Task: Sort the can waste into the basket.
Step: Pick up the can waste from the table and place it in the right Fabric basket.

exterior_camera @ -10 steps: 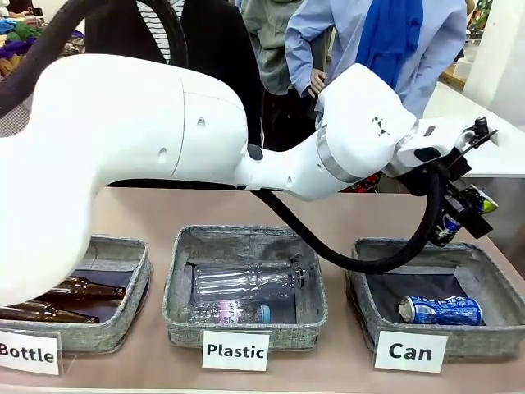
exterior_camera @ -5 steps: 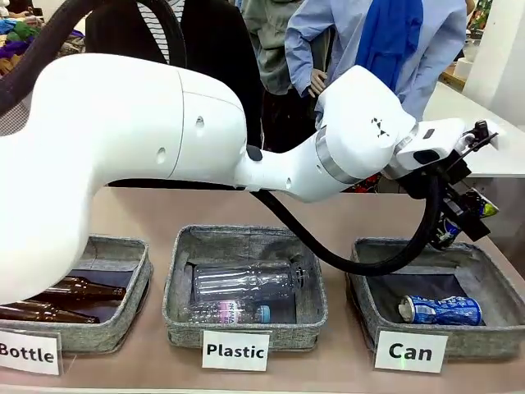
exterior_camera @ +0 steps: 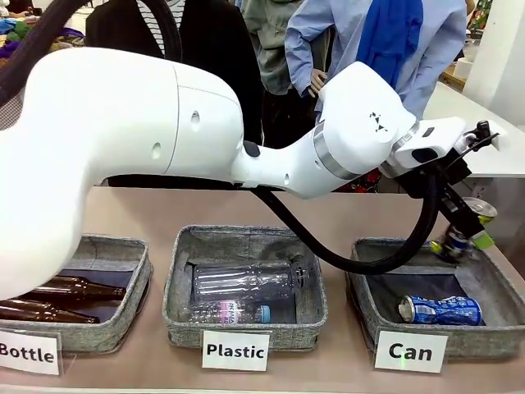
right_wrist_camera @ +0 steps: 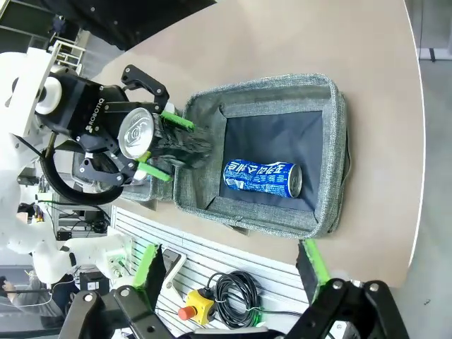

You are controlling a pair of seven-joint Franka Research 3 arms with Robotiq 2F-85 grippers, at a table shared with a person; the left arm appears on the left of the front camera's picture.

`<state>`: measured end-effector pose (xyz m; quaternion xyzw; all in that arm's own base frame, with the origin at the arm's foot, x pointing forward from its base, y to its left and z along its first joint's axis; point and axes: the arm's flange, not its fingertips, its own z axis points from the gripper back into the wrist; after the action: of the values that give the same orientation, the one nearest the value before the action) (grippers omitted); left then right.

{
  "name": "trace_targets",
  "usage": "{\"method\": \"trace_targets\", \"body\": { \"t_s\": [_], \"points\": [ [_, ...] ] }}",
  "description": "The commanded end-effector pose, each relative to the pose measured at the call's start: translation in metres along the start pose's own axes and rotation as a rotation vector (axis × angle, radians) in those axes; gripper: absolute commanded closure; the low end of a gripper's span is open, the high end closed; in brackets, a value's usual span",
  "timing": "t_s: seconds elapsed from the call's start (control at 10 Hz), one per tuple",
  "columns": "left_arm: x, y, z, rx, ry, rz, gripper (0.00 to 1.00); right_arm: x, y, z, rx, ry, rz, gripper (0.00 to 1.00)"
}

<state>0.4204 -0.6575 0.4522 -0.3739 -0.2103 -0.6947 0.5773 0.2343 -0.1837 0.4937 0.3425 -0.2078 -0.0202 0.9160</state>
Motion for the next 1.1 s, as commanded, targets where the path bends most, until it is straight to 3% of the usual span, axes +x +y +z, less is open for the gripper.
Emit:
{"method": "trace_targets", "body": {
  "t_s": [0.0,0.3,0.5,0.7,1.0],
  "points": [
    [-0.007,-0.013,0.017,-0.015,-0.009,-0.022,0.0,0.003,0.002,0.003,-0.014,0.002,-0.019,0.0],
    [-0.014,-0.033,0.047,-0.039,-0.027,-0.032,0.0,0.0,0.0,0.0,0.0,0.0,0.0,0.0],
    [-0.035,-0.047,0.103,-0.029,-0.048,0.011,0.0,0.024,0.034,-0.015,0.109,-0.018,0.073,0.0],
    [-0.078,-0.065,0.173,0.015,-0.043,0.144,0.0,0.061,0.075,-0.052,0.232,0.039,0.127,0.0],
    [-0.153,-0.085,0.288,0.214,-0.11,0.379,0.0,0.1,0.146,-0.127,0.323,0.102,0.211,0.0]
  ]
}}
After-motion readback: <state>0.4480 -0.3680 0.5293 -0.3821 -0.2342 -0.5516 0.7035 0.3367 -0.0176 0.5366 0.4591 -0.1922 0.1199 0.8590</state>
